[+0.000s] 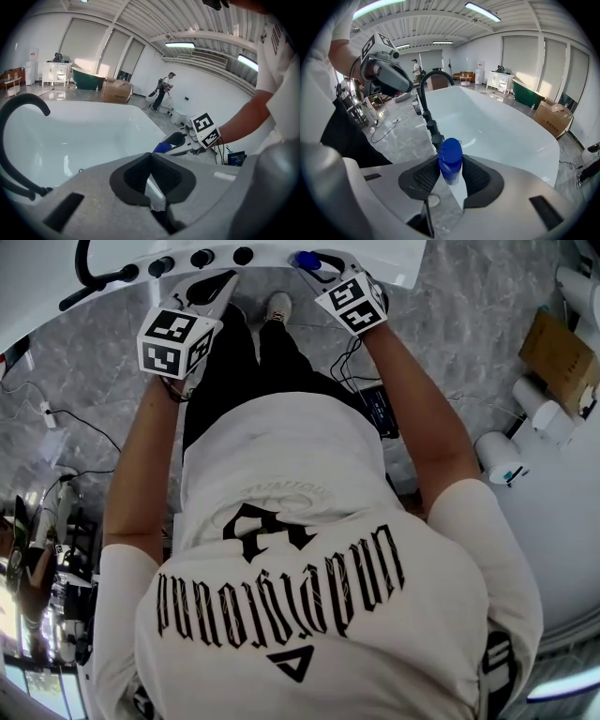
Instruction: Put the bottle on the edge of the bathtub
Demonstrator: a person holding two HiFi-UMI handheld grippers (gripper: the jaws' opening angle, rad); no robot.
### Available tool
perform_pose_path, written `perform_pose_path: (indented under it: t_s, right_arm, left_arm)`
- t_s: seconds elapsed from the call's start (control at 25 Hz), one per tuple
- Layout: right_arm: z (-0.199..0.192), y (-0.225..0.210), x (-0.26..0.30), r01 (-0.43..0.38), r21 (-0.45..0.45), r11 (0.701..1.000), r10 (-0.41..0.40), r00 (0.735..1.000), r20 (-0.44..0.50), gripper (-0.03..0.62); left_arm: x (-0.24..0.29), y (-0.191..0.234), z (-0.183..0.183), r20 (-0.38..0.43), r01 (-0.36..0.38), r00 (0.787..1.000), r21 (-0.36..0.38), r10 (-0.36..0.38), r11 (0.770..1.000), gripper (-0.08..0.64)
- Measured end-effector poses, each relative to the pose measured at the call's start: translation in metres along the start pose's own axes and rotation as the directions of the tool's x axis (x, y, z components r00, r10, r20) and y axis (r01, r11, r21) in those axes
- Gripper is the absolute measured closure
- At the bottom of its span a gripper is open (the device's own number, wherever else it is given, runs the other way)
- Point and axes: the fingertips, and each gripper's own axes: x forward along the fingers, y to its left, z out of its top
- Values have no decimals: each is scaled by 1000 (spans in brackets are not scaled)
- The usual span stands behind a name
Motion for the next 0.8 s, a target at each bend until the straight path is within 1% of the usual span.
perform_pose_path:
  t_s: [0.36,0.68,0.8]
  right_arm:
    - [-7,-4,10,8,-16,1000,-9,999,-33,442]
    - [-7,-3,11,11,-23,1000,-11,1000,-19,442]
    - [-6,-2,11,12,-40,999,-12,1000,-16,442]
  left_arm:
    - [5,1,-2,-17,14,1000,-7,-14,1000,545]
    - [5,1,-7,-26,12,1000,-16,-13,1000,545]
    - [5,0,-9,-26,11,1000,-20,-12,1000,545]
